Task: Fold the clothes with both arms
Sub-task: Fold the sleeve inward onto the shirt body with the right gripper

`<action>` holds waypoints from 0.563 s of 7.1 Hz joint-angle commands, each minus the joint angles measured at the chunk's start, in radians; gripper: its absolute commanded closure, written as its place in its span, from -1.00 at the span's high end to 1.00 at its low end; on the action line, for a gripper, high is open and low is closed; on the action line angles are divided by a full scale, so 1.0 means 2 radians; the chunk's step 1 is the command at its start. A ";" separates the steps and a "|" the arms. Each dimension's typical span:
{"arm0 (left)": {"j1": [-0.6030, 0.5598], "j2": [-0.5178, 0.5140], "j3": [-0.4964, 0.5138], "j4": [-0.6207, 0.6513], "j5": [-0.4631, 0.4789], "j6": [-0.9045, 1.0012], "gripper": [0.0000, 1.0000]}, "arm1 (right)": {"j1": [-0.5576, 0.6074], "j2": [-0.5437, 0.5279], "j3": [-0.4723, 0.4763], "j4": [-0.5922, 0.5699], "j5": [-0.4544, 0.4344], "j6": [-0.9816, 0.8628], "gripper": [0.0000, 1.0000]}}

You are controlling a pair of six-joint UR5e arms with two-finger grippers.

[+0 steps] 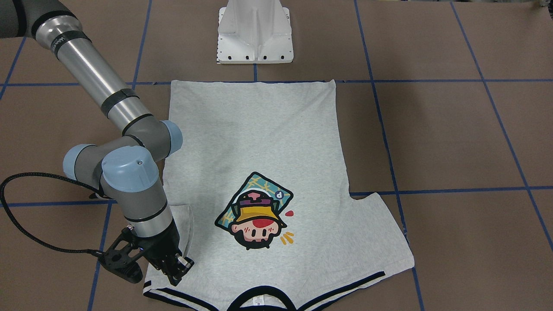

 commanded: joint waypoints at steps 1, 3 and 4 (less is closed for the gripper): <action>0.000 0.000 -0.003 -0.001 -0.001 0.000 1.00 | -0.010 0.005 -0.010 0.002 -0.014 -0.001 0.33; 0.002 -0.006 -0.001 -0.011 -0.002 0.002 1.00 | -0.015 0.002 0.010 0.003 -0.020 -0.002 1.00; 0.004 -0.024 0.006 -0.013 -0.009 0.002 1.00 | -0.014 -0.004 0.031 0.001 -0.019 -0.001 1.00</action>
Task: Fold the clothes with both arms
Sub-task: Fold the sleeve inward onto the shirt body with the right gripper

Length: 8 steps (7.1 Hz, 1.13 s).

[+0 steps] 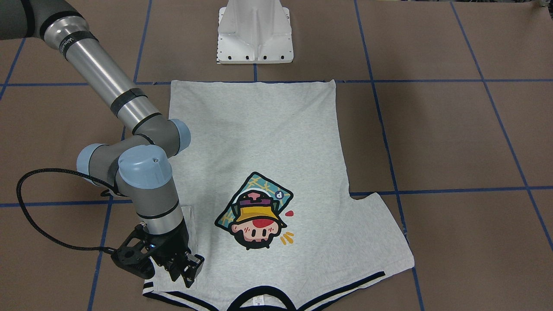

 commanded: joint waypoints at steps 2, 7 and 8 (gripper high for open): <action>0.003 -0.049 0.030 -0.054 -0.022 -0.016 1.00 | 0.002 -0.038 0.084 -0.007 0.062 0.000 1.00; 0.211 -0.214 0.148 -0.165 0.034 -0.384 0.99 | 0.036 -0.202 0.412 -0.134 0.168 -0.002 1.00; 0.226 -0.241 0.193 -0.178 0.042 -0.400 0.99 | 0.036 -0.247 0.465 -0.135 0.170 -0.002 1.00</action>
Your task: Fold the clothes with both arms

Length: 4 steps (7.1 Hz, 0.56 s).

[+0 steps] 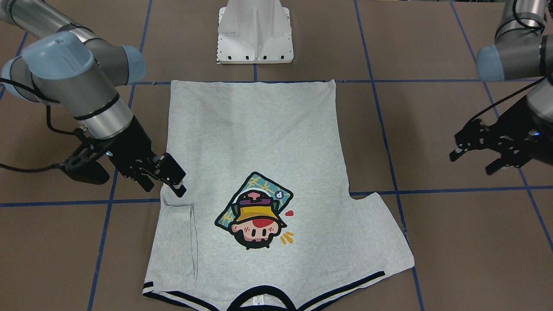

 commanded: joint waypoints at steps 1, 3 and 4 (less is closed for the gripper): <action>0.031 -0.060 0.111 -0.076 0.068 -0.075 0.93 | 0.005 -0.074 0.099 -0.007 0.012 0.000 1.00; 0.038 -0.131 0.314 -0.263 0.097 -0.124 0.85 | 0.006 -0.096 0.120 -0.006 0.010 0.000 1.00; 0.048 -0.142 0.329 -0.266 0.115 -0.124 0.70 | 0.005 -0.095 0.121 -0.006 0.008 0.000 1.00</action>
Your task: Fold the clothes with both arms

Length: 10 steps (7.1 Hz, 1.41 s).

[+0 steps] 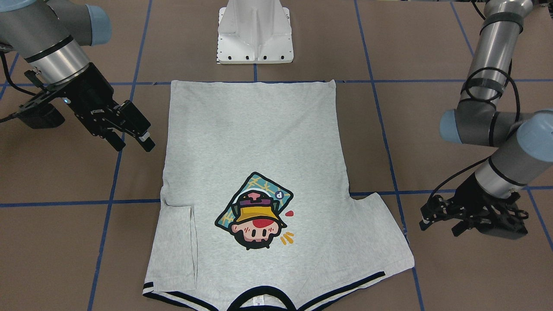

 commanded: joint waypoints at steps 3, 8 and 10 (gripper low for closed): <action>0.039 -0.053 0.095 -0.041 0.054 -0.027 0.35 | -0.001 -0.005 0.004 0.000 -0.005 0.000 1.00; 0.043 -0.088 0.156 -0.054 0.064 -0.027 0.06 | -0.001 -0.006 -0.001 0.000 -0.006 0.000 1.00; 0.044 -0.095 0.167 -0.056 0.065 -0.027 -0.12 | -0.002 -0.005 -0.002 0.000 -0.006 0.000 1.00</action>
